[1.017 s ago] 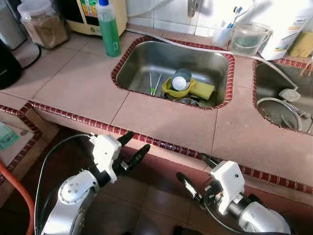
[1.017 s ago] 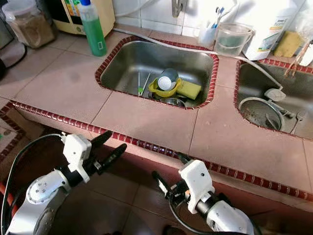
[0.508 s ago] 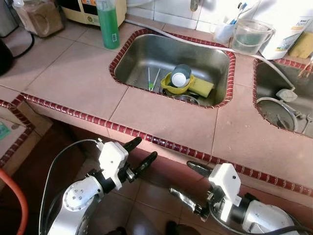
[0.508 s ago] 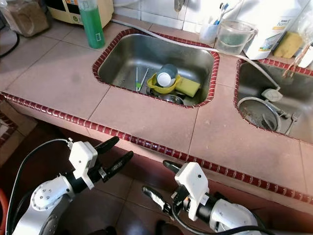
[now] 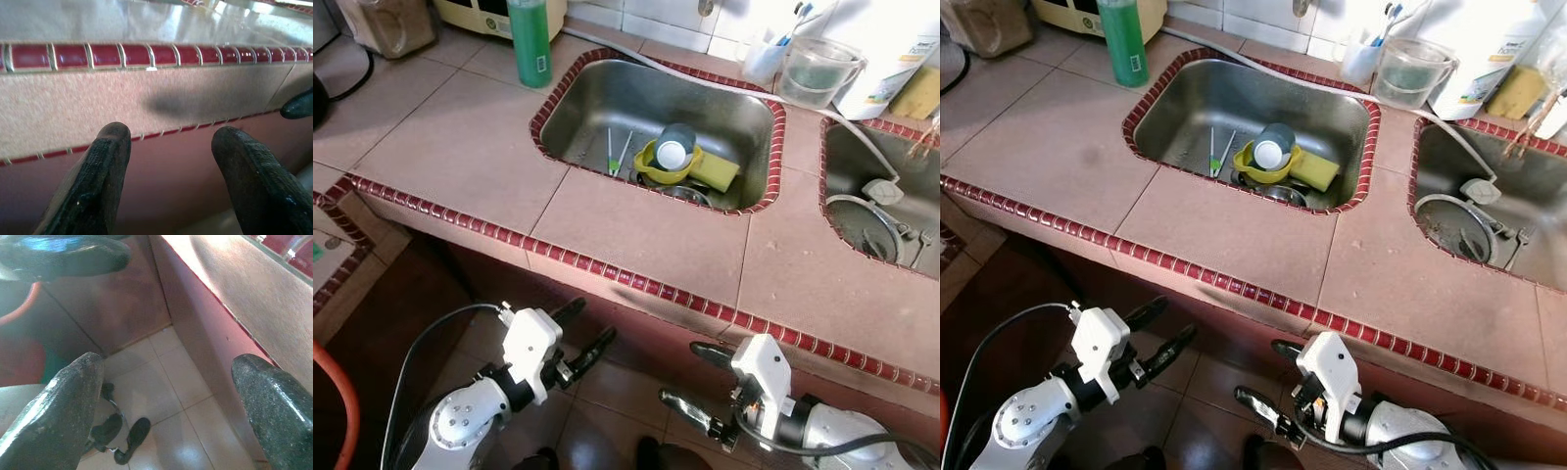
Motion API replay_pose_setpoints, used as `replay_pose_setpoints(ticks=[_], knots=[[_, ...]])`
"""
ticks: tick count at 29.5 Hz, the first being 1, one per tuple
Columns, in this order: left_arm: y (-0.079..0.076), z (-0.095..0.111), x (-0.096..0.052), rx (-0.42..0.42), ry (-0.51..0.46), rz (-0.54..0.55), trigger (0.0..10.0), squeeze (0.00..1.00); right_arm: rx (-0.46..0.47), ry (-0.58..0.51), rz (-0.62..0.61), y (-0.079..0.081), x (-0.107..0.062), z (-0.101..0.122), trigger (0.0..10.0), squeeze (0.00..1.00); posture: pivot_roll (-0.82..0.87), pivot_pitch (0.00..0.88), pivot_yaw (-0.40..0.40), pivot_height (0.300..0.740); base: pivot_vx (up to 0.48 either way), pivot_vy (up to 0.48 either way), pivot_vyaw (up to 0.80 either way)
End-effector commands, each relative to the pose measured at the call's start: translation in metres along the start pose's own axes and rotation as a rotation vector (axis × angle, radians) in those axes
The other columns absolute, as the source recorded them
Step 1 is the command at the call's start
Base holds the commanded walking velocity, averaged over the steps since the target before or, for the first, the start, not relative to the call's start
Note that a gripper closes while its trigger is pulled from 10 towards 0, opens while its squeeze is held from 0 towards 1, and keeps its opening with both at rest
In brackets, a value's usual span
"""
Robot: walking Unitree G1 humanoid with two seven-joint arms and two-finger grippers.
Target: Kitchen organization
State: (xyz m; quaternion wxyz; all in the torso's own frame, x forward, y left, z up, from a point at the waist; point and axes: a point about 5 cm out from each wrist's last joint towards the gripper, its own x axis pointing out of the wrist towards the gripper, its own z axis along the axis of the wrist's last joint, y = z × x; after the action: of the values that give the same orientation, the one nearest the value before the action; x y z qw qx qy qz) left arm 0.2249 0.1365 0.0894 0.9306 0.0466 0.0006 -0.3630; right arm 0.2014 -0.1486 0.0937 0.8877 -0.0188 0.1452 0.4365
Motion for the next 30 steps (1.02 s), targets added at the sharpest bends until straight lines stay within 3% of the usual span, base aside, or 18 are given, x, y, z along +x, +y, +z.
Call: replay_pose_setpoints(ticks=[1,8,18,24,30], knots=[[-0.009,-0.015,-0.007,-0.013,0.056,-0.008,10.0,0.00,0.030,0.036,-0.014,-0.002,-0.001,-0.014,10.0,0.00,-0.12,0.255,-0.095,0.740,0.000,0.000,0.00],[-0.014,-0.034,-0.010,-0.034,0.111,0.003,10.0,0.00,0.069,0.070,-0.075,-0.013,0.002,-0.032,10.0,0.00,-0.11,0.236,-0.100,0.740,0.000,0.000,0.00],[-0.015,-0.053,0.001,-0.059,0.144,0.061,10.0,0.00,0.071,0.155,-0.084,-0.020,0.011,-0.063,10.0,0.00,-0.11,0.234,-0.110,0.740,0.000,0.000,0.00],[-0.016,-0.062,0.010,-0.069,0.155,0.105,10.0,0.00,0.066,0.176,-0.097,-0.029,0.019,-0.071,10.0,0.00,-0.11,0.266,-0.113,0.740,0.000,0.000,0.00],[-0.017,-0.085,0.012,-0.106,0.235,0.180,10.0,0.00,0.069,0.232,-0.116,-0.034,0.030,-0.087,10.0,0.00,-0.10,0.301,-0.109,0.740,0.000,0.000,0.00]])
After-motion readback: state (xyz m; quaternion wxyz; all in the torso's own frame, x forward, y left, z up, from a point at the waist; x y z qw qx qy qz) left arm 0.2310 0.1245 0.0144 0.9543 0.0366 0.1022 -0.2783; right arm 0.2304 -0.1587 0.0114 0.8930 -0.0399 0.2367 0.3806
